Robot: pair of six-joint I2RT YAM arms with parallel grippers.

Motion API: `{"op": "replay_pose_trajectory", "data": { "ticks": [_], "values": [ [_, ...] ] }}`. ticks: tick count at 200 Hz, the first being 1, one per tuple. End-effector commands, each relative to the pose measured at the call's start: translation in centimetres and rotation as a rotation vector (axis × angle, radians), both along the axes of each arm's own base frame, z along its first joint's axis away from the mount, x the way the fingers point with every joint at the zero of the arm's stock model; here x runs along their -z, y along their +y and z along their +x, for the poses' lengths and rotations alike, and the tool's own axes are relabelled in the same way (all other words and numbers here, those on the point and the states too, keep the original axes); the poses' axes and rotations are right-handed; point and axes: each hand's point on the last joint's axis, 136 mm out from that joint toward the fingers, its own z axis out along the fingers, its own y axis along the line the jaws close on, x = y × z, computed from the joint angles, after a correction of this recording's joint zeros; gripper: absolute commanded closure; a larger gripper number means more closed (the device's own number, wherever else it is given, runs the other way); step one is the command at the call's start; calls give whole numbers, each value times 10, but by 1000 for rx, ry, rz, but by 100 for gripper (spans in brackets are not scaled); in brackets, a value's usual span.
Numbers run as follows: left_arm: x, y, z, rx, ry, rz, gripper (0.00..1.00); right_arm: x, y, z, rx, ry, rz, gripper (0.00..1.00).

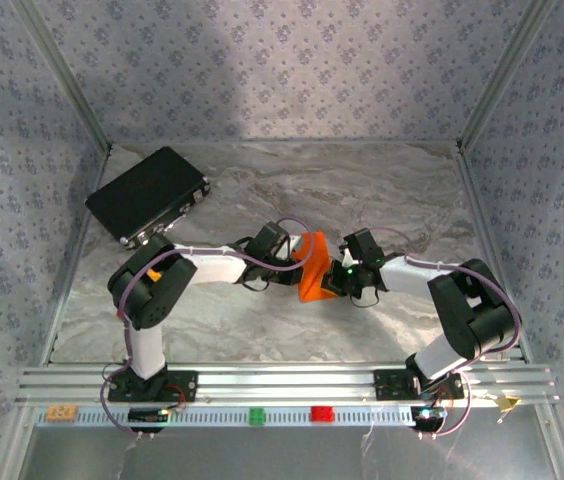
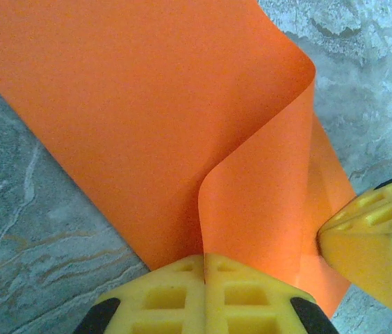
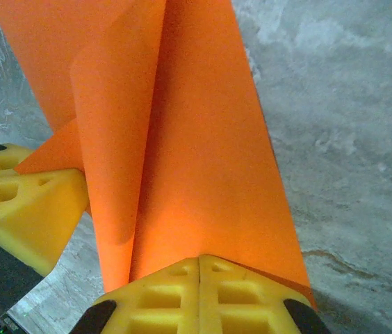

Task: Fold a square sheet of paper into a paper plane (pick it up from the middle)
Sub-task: Fold the triangle a second time at the center of the table.

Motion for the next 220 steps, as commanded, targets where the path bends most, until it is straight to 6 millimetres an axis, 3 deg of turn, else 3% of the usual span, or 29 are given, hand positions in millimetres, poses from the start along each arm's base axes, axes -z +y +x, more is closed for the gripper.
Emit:
{"op": "replay_pose_trajectory", "data": {
  "ticks": [1,93,220],
  "values": [
    [-7,-7,5,20,-16,-25,100,15,-17,-13,12,56,-81,96],
    [-20,-8,8,21,-45,-37,100,16,-19,-13,17,57,-79,96],
    [-10,-10,9,26,-24,-19,100,17,-19,-13,21,57,-77,96]
  ]
}}
